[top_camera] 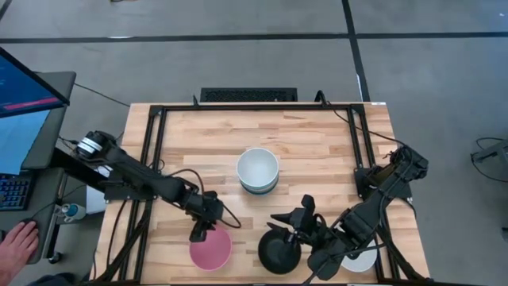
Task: Nest bowls inside each other
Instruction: Stack the pink bowl on top of the gray bowl
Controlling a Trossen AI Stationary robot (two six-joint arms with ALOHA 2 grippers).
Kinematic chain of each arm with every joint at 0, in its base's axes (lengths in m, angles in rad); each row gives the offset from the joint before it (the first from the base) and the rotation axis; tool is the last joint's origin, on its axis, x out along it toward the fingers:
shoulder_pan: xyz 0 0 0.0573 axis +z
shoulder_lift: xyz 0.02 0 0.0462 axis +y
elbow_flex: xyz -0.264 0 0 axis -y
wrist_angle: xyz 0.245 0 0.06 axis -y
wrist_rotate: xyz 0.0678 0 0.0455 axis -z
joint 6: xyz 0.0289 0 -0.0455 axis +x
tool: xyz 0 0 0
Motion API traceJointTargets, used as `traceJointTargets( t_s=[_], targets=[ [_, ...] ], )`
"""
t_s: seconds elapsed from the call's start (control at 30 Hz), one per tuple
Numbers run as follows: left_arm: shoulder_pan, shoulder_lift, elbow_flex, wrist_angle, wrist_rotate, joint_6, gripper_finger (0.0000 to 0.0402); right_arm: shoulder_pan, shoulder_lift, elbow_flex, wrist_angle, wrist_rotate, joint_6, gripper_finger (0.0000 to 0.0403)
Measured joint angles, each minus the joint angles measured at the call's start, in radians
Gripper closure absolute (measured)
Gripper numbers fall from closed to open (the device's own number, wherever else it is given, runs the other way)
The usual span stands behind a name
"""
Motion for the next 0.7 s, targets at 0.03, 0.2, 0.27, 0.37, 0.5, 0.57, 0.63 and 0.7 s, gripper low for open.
traceJointTargets(
  t_s=[0.03,0.2,0.27,0.37,0.5,0.57,0.63,0.7],
  targets=[
    [0.0,0.017,0.0,0.01,0.012,-0.01,0.0309,0.0,0.0,0.0,-0.002,0.0,0.0,0.0276],
    [0.0,0.086,0.0,0.052,0.01,-0.044,0.0312,-0.004,0.0,0.0,-0.006,-0.003,-0.007,0.0276],
    [0.001,0.109,0.003,0.076,0.002,-0.045,0.0327,-0.008,0.0,0.0,-0.013,-0.009,-0.008,0.0276],
    [0.001,0.115,0.034,0.042,-0.005,0.005,0.0381,-0.008,0.0,0.0,-0.032,-0.03,-0.007,0.0276],
    [0.01,0.094,0.122,-0.086,-0.058,0.049,0.0397,-0.008,0.0,0.0,-0.05,-0.025,-0.007,0.0276],
    [0.021,0.084,0.183,-0.151,-0.072,0.064,0.0398,-0.004,-0.003,0.0,-0.068,-0.025,-0.007,0.0276],
    [0.039,0.069,0.256,-0.254,-0.078,0.076,0.0399,0.004,-0.018,0.0,-0.103,-0.025,-0.007,0.0276],
    [0.06,0.057,0.349,-0.333,-0.115,0.079,0.0399,0.015,-0.036,0.0,-0.152,0.006,-0.007,0.0276]
  ],
)
